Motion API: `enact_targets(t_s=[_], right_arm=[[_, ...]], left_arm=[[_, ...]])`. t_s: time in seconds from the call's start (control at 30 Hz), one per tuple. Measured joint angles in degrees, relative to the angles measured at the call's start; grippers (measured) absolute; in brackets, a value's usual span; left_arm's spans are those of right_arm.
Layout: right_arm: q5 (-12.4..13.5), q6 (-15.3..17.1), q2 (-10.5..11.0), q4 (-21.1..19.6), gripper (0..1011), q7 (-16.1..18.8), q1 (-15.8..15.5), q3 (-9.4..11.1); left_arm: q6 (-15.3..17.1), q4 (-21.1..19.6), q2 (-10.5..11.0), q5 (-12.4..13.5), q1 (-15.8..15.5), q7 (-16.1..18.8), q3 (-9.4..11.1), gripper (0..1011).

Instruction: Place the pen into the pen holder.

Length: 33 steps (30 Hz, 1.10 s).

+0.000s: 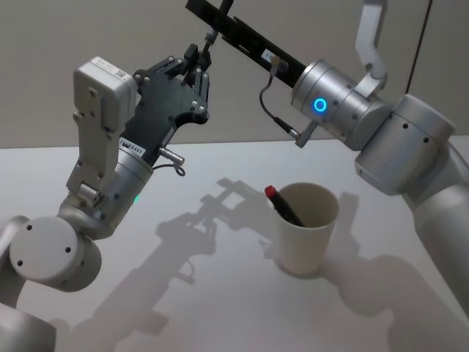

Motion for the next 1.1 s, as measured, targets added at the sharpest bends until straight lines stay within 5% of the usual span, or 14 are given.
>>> enact_targets(t_s=[0.6,1.1], right_arm=[[0.08,0.00,0.09,-0.11,132,0.10,-0.06,0.01],[0.07,0.00,0.09,-0.11,129,0.10,-0.06,0.01]], left_arm=[[-0.01,0.00,0.00,0.01,0.00,0.00,0.00,113],[0.00,0.00,0.00,0.01,0.00,0.00,0.00,113]])
